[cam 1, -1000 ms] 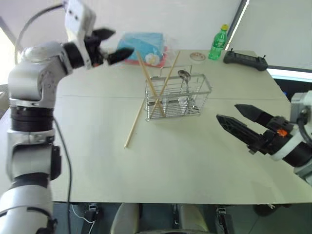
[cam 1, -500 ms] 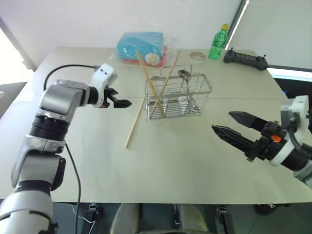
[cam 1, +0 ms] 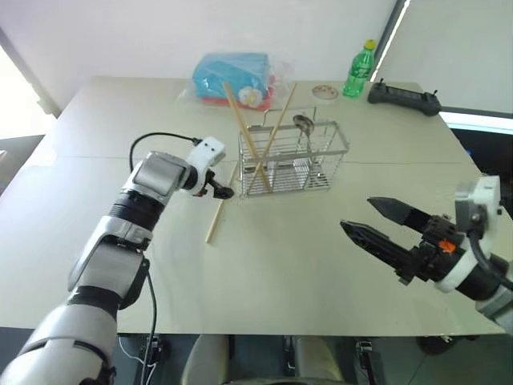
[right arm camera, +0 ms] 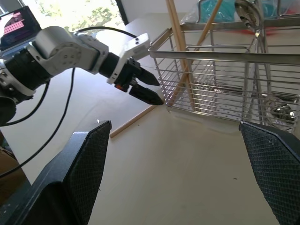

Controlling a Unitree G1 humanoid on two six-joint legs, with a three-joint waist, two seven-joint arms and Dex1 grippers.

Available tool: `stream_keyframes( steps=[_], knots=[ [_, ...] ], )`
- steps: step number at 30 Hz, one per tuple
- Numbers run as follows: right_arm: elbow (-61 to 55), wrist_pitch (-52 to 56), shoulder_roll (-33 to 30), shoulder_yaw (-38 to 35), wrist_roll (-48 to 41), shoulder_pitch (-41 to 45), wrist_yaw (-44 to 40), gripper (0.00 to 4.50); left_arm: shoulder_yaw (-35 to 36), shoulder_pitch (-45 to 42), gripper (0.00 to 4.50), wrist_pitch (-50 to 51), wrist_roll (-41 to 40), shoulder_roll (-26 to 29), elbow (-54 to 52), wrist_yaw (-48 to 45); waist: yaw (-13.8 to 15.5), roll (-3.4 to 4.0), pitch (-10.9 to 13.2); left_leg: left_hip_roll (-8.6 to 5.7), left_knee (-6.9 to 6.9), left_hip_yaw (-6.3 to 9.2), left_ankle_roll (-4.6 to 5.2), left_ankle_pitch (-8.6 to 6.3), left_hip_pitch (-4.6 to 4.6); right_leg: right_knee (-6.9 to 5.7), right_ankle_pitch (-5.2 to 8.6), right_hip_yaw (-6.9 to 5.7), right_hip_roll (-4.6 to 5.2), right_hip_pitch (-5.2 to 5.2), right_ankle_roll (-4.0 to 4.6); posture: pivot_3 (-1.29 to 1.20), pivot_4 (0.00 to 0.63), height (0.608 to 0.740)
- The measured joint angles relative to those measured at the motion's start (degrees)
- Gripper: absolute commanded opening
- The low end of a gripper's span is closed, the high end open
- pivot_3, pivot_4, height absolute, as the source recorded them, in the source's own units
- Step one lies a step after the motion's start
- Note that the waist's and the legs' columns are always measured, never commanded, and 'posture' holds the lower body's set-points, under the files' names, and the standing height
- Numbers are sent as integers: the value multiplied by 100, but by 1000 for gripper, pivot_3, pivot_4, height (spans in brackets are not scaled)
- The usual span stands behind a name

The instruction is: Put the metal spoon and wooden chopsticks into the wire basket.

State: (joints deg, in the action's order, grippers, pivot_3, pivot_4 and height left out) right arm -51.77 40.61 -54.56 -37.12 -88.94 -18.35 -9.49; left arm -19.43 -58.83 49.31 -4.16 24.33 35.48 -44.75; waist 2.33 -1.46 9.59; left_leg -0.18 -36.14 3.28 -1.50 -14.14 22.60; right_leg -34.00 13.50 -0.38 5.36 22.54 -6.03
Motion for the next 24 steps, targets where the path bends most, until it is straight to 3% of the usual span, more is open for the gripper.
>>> stream_keyframes(
  steps=[8, 17, 20, 24],
  knots=[
    [-309, -181, -19, -395, -264, -416, -255, 4500, 205, -713, 4488, -872, 253, -568, 1655, 369, -9, -1, 0, -1, 3, -1, 1, 0, -2, 0, 0, -2, 0, -1, -4, 0, 150, 720],
    [-440, -233, -58, -608, -345, -707, -411, 4500, 482, -1068, 4488, -1623, 493, -848, 2773, 600, 1, -3, 0, -4, -5, -1, 1, -1, -10, -1, 1, -4, 4, -15, -8, 0, 150, 720],
    [-440, -237, -57, -608, -343, -712, -406, 4500, 565, -1119, 3618, -1677, 532, -860, 2924, 626, -3, -3, -1, -2, -4, 0, 0, -1, -14, -2, 0, -5, 3, -17, -7, 0, 150, 720],
    [-432, -240, -57, -606, -333, -702, -391, 4500, 659, -1132, 1655, -1718, 594, -859, 2982, 603, -9, -2, -1, -2, -1, 0, 0, -1, -15, -3, 0, -5, 3, -16, -7, 0, 150, 720]
  ],
)
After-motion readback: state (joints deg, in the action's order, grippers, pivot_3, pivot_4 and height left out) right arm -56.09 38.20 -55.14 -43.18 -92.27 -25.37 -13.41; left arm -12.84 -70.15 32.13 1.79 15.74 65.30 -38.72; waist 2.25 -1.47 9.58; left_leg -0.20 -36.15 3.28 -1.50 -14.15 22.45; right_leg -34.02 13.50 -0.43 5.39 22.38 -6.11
